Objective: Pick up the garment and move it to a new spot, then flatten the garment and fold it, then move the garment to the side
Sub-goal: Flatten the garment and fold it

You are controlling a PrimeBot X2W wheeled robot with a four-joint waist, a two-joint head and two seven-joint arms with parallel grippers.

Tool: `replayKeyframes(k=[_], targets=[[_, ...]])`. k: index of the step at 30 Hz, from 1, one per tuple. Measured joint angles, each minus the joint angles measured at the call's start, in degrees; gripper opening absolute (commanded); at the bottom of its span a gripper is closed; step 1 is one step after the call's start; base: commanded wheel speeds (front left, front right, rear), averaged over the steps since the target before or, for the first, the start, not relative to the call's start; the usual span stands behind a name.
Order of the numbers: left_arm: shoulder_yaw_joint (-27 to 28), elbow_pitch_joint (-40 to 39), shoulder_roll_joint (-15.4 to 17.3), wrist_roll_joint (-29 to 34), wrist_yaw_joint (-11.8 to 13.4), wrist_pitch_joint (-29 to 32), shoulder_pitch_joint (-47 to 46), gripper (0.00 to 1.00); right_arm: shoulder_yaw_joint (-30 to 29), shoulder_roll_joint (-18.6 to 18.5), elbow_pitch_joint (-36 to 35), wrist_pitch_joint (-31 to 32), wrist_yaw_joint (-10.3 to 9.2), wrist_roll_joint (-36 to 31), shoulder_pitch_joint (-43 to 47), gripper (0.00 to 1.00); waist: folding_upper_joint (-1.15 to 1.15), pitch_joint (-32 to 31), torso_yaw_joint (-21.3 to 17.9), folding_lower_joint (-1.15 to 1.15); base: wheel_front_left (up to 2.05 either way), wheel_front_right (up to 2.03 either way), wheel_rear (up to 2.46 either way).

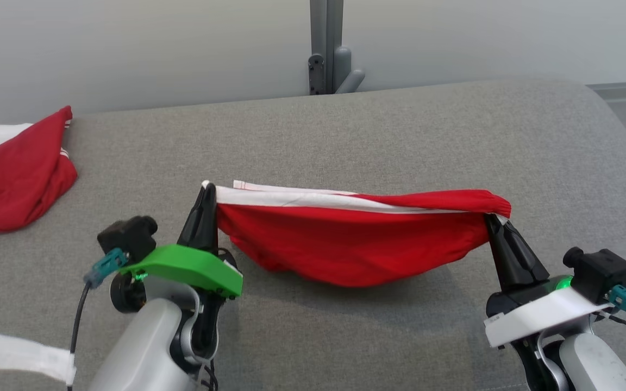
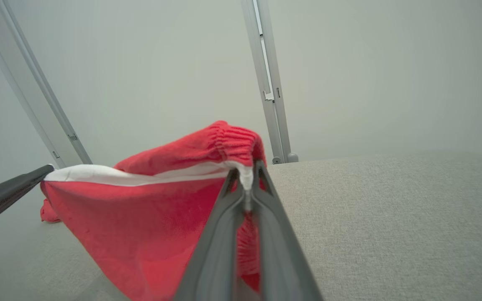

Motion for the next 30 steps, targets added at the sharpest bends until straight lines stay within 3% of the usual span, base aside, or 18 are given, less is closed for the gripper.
replayKeyframes(k=[8,19,25,30], targets=[[6.0,-19.0,-0.9,4.2,0.7,0.0,14.3,0.0,-0.8,0.9,-8.3,3.9,-0.01,5.6,5.6,0.0,0.0,-3.4,0.1,0.0,0.0,0.0,0.0],[9.7,-37.9,-0.4,9.7,2.7,0.0,18.0,0.0,-3.1,-1.3,-22.9,9.7,-0.02,11.0,8.1,0.0,0.0,-4.3,-1.4,0.0,0.0,0.0,0.0],[9.7,-40.6,0.9,10.5,2.9,2.6,14.4,0.0,-4.5,-2.8,-24.4,13.9,-0.03,11.4,5.3,0.0,0.0,-3.2,-2.1,0.0,0.0,0.0,0.0],[10.3,-34.4,1.1,9.8,1.5,5.4,4.8,0.0,-3.2,-4.8,-16.5,16.6,-0.04,11.7,-4.7,0.0,0.0,-1.0,-2.2,0.0,0.0,0.0,0.0]])
